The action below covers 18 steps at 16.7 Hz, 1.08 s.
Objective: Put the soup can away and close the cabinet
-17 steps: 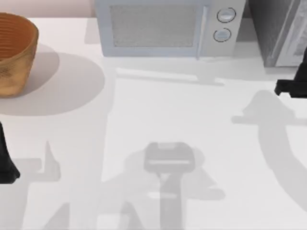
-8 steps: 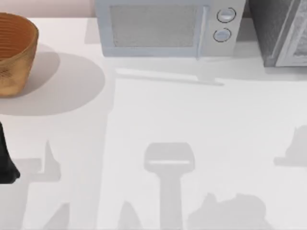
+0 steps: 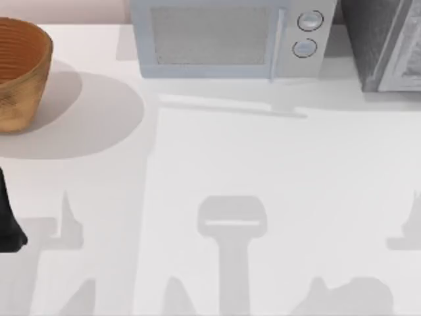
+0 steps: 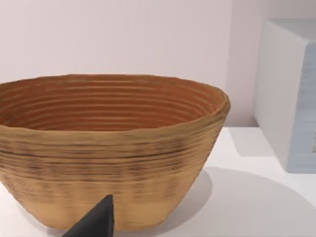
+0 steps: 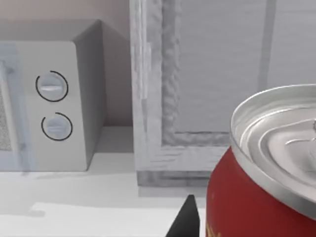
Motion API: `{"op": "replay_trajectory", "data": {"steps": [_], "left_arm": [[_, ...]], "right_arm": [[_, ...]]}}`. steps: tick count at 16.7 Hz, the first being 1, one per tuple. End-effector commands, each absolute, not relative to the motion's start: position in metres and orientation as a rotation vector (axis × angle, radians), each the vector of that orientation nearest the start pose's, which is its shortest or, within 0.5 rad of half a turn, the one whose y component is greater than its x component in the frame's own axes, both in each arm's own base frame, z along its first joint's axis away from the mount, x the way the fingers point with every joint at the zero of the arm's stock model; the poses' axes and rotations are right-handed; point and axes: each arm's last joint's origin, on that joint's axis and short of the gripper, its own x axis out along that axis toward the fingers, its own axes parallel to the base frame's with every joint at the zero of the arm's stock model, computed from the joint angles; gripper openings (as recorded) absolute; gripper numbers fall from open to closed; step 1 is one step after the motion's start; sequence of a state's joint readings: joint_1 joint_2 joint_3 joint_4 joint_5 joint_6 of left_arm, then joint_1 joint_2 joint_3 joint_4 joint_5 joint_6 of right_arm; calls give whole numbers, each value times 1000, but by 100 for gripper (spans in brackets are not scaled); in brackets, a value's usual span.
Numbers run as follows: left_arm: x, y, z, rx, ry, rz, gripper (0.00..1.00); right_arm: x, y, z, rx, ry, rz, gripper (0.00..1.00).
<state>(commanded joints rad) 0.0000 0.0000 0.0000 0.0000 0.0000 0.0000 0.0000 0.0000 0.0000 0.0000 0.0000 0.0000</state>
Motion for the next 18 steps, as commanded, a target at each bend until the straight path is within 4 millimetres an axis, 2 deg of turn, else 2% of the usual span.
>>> {"op": "replay_trajectory", "data": {"steps": [6, 9, 12, 15, 18], "left_arm": [[106, -1, 160, 0, 0, 0, 100], [106, -1, 160, 0, 0, 0, 100], [106, -1, 160, 0, 0, 0, 100], [106, -1, 160, 0, 0, 0, 100], [106, -1, 160, 0, 0, 0, 100]], "right_arm": [[106, -1, 163, 2, 3, 2, 0], [107, 0, 186, 2, 25, 0, 0], [112, 2, 233, 2, 42, -2, 0], [125, 6, 297, 1, 45, -4, 0], [149, 12, 363, 1, 40, -5, 0]]}}
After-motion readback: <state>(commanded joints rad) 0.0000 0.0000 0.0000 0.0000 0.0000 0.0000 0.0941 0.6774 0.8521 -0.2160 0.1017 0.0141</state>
